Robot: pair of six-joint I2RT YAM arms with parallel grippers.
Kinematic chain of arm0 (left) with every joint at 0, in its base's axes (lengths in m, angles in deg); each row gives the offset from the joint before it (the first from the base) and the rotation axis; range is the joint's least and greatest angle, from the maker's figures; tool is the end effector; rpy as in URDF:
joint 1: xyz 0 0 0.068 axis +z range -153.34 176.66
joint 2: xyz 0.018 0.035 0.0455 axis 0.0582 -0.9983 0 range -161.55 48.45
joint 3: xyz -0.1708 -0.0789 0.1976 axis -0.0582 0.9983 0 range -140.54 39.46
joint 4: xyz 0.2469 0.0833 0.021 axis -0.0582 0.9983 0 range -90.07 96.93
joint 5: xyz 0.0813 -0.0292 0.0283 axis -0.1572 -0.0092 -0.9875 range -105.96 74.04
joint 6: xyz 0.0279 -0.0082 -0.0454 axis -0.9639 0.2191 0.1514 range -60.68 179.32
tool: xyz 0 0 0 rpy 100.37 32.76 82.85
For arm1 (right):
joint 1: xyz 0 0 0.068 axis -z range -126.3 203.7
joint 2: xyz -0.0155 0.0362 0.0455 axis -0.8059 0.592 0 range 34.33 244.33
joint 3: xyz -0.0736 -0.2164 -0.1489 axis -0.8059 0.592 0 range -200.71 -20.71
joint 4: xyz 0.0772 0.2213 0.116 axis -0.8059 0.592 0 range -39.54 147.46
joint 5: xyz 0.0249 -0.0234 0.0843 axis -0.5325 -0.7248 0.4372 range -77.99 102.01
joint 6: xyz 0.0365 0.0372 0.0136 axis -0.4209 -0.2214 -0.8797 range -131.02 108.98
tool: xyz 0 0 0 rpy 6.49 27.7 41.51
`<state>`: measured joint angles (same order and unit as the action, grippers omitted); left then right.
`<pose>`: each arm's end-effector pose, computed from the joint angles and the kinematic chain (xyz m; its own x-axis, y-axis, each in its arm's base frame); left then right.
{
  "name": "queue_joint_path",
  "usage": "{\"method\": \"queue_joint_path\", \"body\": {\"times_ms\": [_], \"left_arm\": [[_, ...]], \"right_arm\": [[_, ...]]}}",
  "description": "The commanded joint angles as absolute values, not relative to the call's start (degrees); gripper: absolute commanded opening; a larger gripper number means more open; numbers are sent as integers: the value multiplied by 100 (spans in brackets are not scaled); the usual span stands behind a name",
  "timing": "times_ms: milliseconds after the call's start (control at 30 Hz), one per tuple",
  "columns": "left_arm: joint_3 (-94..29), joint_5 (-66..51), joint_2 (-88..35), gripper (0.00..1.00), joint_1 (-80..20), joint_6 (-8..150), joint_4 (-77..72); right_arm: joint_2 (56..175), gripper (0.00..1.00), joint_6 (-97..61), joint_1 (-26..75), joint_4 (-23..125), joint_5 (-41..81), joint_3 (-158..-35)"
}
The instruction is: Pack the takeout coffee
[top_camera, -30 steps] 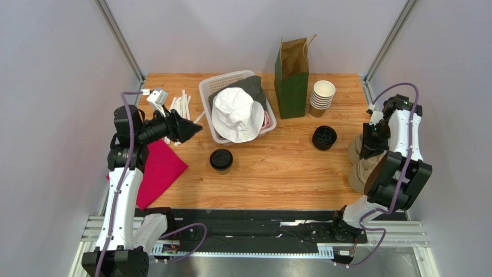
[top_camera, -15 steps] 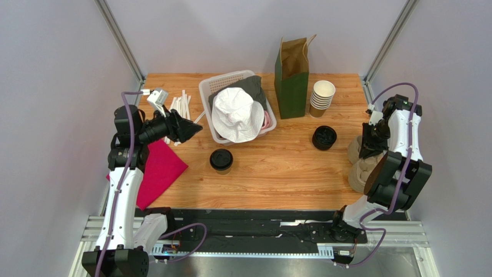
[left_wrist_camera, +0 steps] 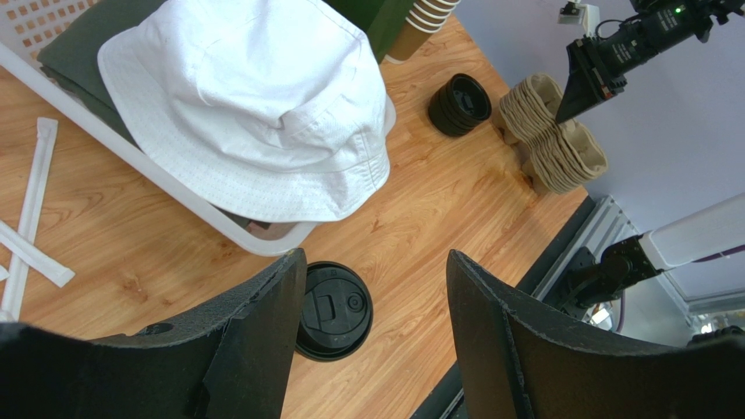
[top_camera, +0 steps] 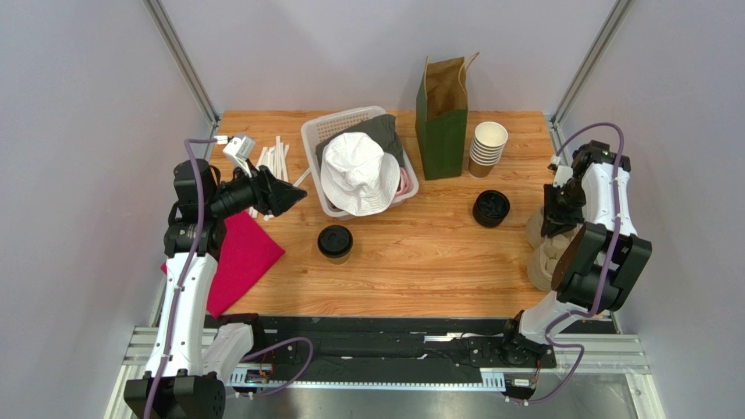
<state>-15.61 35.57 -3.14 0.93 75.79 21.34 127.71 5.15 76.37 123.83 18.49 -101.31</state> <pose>0.1898 -0.0138 0.3655 -0.4919 -0.2136 -0.8441 0.5808 0.6417 -0.5009 0.2740 -0.1101 0.2722 -0.9889 0.1132 -0.0958 0.1047 0.9905 0.0895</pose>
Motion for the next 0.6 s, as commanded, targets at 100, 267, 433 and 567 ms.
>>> {"method": "queue_joint_path", "body": {"times_ms": [100, 267, 433, 567], "left_arm": [[-1618, 3608, -349, 69, 132, 7576, 1971], [-1627, 3616, -402, 69, 141, 7637, 1892], [-1635, 3625, -437, 69, 141, 7655, 1865], [-1635, 3625, -437, 69, 141, 7663, 1865]], "right_arm": [[12916, 21, 551, 7576, 12139, 1649, -10219], [12934, 17, 568, 7567, 12130, 1588, -10210], [12934, 14, 595, 7567, 12122, 1544, -10210], [12942, 17, 603, 7567, 12087, 1526, -10149]]}}
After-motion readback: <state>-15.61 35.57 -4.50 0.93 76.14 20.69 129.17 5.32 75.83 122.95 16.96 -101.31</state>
